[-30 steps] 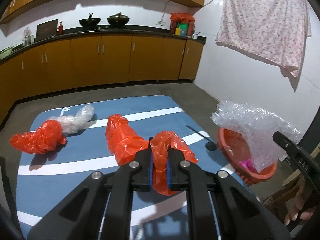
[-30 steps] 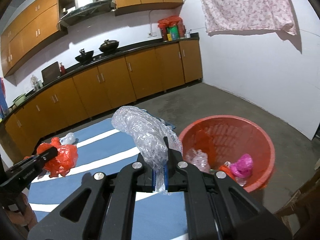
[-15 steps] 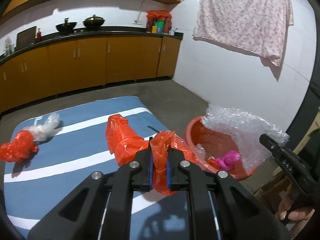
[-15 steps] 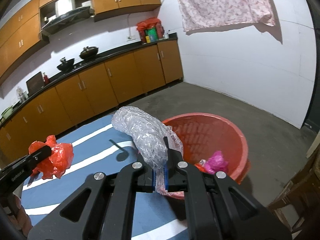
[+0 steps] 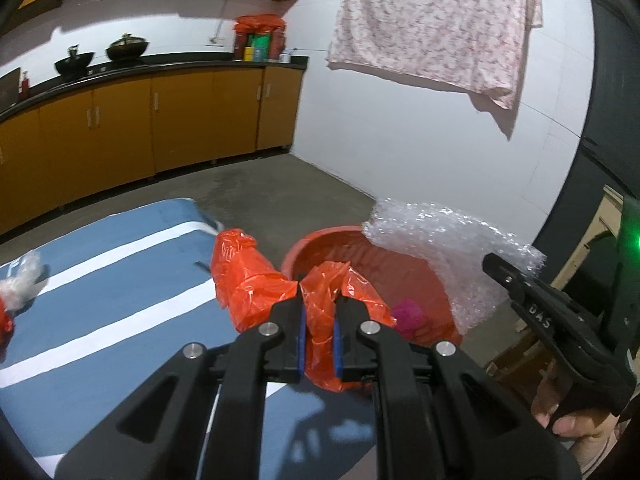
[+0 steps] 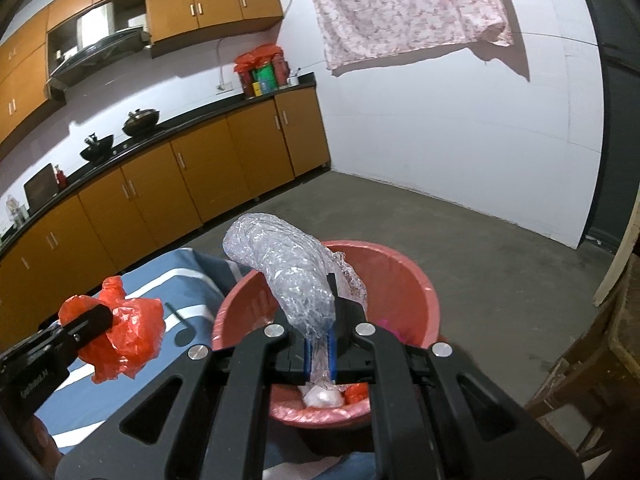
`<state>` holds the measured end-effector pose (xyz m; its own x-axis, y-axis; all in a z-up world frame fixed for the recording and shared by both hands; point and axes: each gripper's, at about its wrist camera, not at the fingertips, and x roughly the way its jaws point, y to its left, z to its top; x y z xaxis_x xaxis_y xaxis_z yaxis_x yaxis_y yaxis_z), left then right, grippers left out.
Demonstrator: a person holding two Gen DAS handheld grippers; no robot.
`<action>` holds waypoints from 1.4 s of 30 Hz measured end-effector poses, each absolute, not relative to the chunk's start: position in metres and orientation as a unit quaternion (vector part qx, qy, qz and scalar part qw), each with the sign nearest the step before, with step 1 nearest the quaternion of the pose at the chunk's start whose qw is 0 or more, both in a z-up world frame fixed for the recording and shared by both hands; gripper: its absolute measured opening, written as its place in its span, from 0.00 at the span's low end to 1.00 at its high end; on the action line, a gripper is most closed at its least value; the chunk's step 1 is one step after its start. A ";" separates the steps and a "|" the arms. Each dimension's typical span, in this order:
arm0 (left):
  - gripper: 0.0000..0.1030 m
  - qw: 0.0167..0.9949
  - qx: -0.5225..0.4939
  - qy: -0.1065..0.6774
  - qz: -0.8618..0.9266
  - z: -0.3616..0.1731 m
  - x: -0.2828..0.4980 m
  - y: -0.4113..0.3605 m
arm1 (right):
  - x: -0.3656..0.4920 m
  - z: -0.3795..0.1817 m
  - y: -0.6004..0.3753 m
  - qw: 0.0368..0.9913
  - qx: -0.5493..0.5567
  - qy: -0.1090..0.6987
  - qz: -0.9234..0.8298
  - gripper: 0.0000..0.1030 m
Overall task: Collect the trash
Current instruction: 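Carry both bags over the orange basket and open both tools to drop them, then move both tools back over the mat toward the remaining orange bag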
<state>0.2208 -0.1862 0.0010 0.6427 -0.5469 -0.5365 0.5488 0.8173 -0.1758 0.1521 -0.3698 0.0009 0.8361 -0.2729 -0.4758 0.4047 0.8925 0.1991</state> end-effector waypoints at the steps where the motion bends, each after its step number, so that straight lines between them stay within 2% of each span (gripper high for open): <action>1: 0.10 0.905 0.003 0.295 -0.306 0.000 0.221 -0.191 | 0.153 0.000 -0.372 0.946 0.148 0.223 -0.181 0.06; 18: 0.11 0.879 0.019 0.311 -0.361 -0.031 0.258 -0.266 | 0.183 -0.014 -0.413 0.941 0.180 0.226 -0.174 0.06; 21: 0.18 0.876 0.018 0.318 -0.361 -0.042 0.265 -0.271 | 0.189 -0.021 -0.416 0.941 0.183 0.236 -0.163 0.07; 24: 0.32 0.876 0.016 0.329 -0.353 -0.051 0.270 -0.270 | 0.192 -0.030 -0.418 0.938 0.184 0.251 -0.155 0.20; 26: 0.35 0.876 0.015 0.334 -0.347 -0.056 0.273 -0.269 | 0.190 -0.034 -0.418 0.936 0.190 0.252 -0.154 0.47; 27: 0.37 0.876 0.014 0.337 -0.345 -0.058 0.274 -0.268 | 0.187 -0.035 -0.418 0.936 0.195 0.250 -0.155 0.51; 29: 0.40 0.877 0.010 0.342 -0.336 -0.061 0.275 -0.261 | 0.183 -0.037 -0.419 0.935 0.198 0.250 -0.156 0.52; 31: 0.47 0.880 0.007 0.344 -0.327 -0.062 0.276 -0.254 | 0.180 -0.037 -0.421 0.934 0.200 0.250 -0.159 0.53; 34: 0.59 0.891 0.008 0.335 -0.305 -0.062 0.274 -0.233 | 0.171 -0.036 -0.422 0.933 0.196 0.248 -0.172 0.60; 36: 0.65 0.901 0.008 0.328 -0.282 -0.061 0.269 -0.213 | 0.167 -0.036 -0.421 0.932 0.194 0.249 -0.180 0.61; 42: 0.73 0.921 0.002 0.319 -0.223 -0.060 0.255 -0.153 | 0.163 -0.037 -0.406 0.930 0.193 0.260 -0.174 0.61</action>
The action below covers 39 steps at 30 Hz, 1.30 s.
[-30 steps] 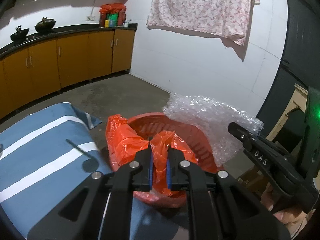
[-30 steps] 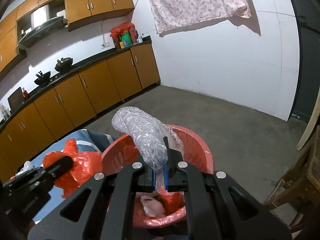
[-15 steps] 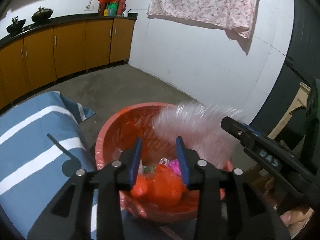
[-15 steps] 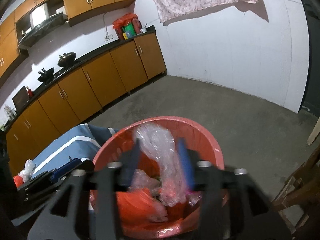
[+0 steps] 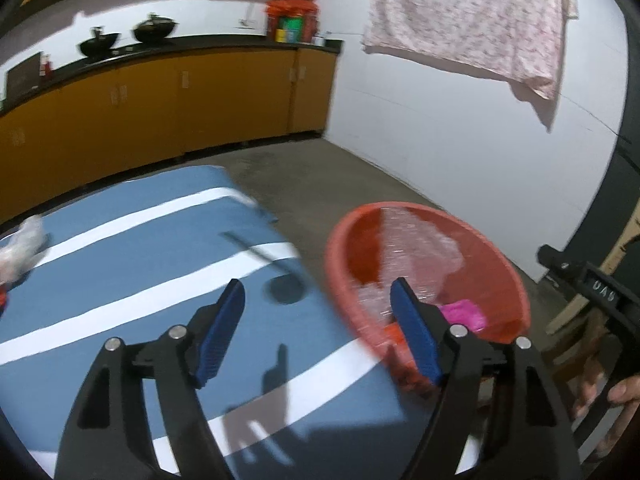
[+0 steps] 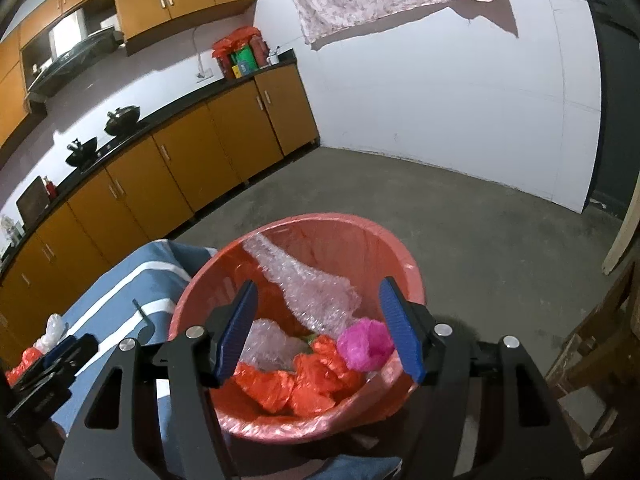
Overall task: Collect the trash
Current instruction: 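Move both tools back over the mat toward the remaining orange bag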
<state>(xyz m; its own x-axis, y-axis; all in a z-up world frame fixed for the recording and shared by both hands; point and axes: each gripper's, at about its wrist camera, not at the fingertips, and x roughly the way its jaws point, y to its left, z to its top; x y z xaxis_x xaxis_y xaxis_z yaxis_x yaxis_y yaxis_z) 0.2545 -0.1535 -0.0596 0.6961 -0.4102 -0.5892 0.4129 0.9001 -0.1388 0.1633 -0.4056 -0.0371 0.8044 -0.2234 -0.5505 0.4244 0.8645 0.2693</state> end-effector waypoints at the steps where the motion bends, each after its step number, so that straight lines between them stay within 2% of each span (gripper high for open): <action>1: 0.73 0.923 0.001 0.319 -0.215 -0.059 0.252 -0.146 | 0.164 -0.037 -0.402 0.931 0.190 0.261 -0.171 0.61; 21: 0.86 0.948 -0.034 0.310 0.063 -0.062 0.221 0.115 | 0.204 -0.035 -0.234 0.945 0.096 0.311 -0.017 0.62; 25: 0.90 0.951 -0.031 0.293 0.097 -0.055 0.223 0.143 | 0.209 -0.037 -0.211 0.944 0.085 0.318 0.000 0.62; 32: 0.90 0.951 -0.032 0.271 0.144 -0.036 0.251 0.192 | 0.222 -0.039 -0.172 0.943 0.054 0.328 0.027 0.62; 39: 0.88 0.938 -0.064 0.316 0.128 -0.051 0.288 0.228 | 0.233 -0.040 -0.145 0.942 0.033 0.331 0.046 0.62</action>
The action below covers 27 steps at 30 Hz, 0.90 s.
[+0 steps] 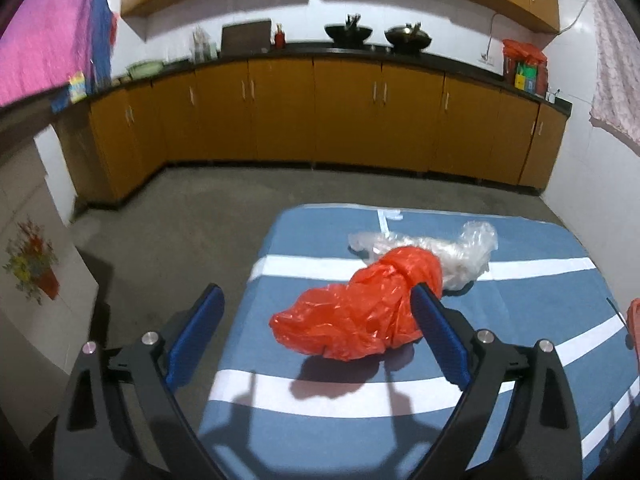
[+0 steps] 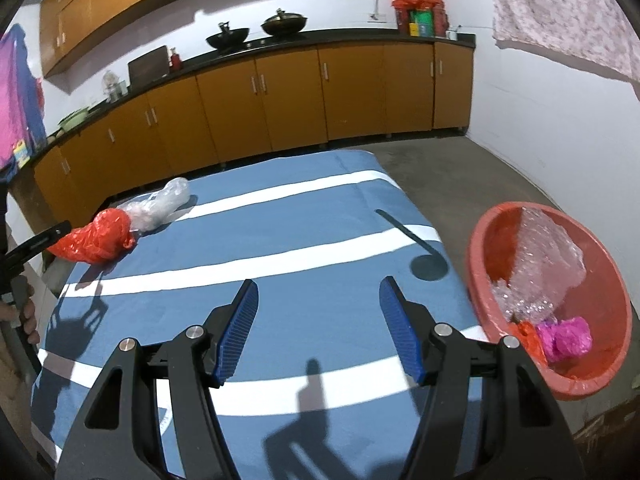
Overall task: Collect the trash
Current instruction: 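Move both tools back over the mat toward the remaining orange bag, then grasp the orange bag with the left tool while the right tool grasps the clear bag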
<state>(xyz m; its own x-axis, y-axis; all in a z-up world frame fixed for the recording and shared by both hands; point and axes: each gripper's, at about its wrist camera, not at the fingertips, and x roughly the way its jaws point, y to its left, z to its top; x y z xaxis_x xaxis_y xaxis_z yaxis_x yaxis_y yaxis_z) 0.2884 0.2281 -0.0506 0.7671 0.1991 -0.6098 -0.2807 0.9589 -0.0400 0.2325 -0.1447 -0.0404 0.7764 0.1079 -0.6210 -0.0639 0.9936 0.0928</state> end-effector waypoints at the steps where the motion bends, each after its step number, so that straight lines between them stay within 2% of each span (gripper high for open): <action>1: 0.83 0.936 -0.065 0.322 0.123 -0.054 0.291 0.229 | 0.234 -0.041 -0.141 0.942 0.031 0.332 0.048 0.62; 5: 0.63 0.932 -0.067 0.341 0.103 -0.068 0.295 0.227 | 0.238 -0.041 -0.127 0.941 0.021 0.333 0.058 0.62; 9: 0.21 0.930 -0.072 0.349 0.084 -0.075 0.298 0.227 | 0.241 -0.041 -0.113 0.941 0.009 0.331 0.069 0.62; 13: 0.11 0.939 -0.045 0.333 0.077 -0.072 0.289 0.220 | 0.245 -0.041 -0.097 0.941 -0.002 0.328 0.083 0.62; 24: 0.10 0.947 -0.053 0.299 0.103 -0.059 0.237 0.232 | 0.285 -0.036 -0.016 0.938 -0.051 0.310 0.144 0.61; 27: 0.10 0.946 -0.072 0.295 0.112 -0.057 0.226 0.240 | 0.310 -0.038 0.008 0.935 -0.049 0.316 0.153 0.57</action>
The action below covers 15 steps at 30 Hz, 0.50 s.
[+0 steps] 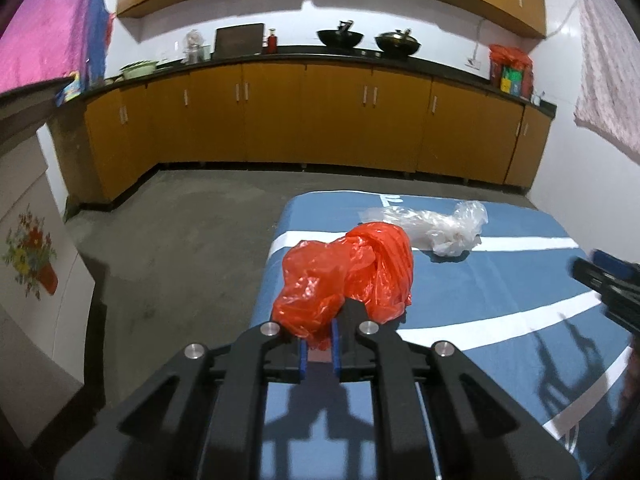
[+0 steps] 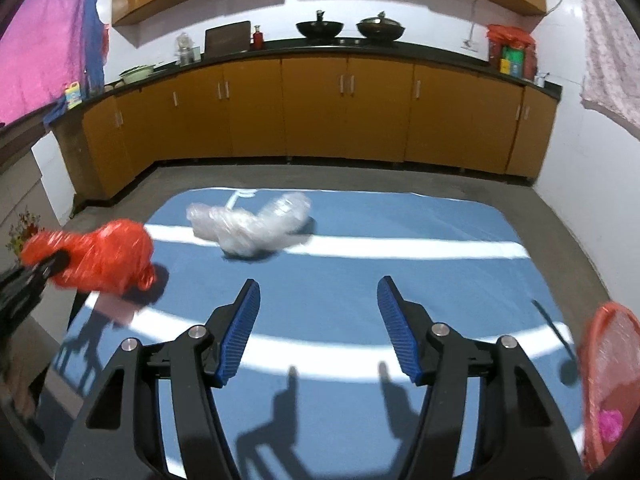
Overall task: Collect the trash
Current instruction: 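Grasp the orange bag with the left tool while the right tool grasps the clear bag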
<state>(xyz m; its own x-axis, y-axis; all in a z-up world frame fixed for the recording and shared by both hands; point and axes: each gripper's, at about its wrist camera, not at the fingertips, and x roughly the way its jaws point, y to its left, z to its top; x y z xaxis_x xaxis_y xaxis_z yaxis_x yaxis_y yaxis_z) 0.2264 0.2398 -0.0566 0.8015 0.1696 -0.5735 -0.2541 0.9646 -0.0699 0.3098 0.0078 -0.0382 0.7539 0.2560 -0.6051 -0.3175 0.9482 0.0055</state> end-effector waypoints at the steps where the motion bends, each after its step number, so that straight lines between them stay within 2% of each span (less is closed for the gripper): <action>1: 0.10 0.946 -0.076 0.293 0.113 -0.055 0.224 0.242 | 0.317 -0.039 0.014 0.935 -0.048 0.317 0.153 0.56; 9: 0.10 0.951 -0.078 0.272 0.122 -0.049 0.225 0.243 | 0.400 -0.046 0.056 0.928 -0.017 0.345 0.139 0.55; 15: 0.10 0.951 -0.073 0.273 0.123 -0.054 0.235 0.239 | 0.442 -0.073 0.067 0.905 -0.004 0.402 0.139 0.55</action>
<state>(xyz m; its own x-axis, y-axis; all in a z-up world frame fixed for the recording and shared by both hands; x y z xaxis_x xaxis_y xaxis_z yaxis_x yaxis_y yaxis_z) 0.2353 0.2391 -0.0542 0.8204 0.1946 -0.5377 -0.2741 0.9591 -0.0712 0.4418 0.0669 -0.0731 0.6376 0.2474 -0.7295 -0.2542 0.9615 0.1039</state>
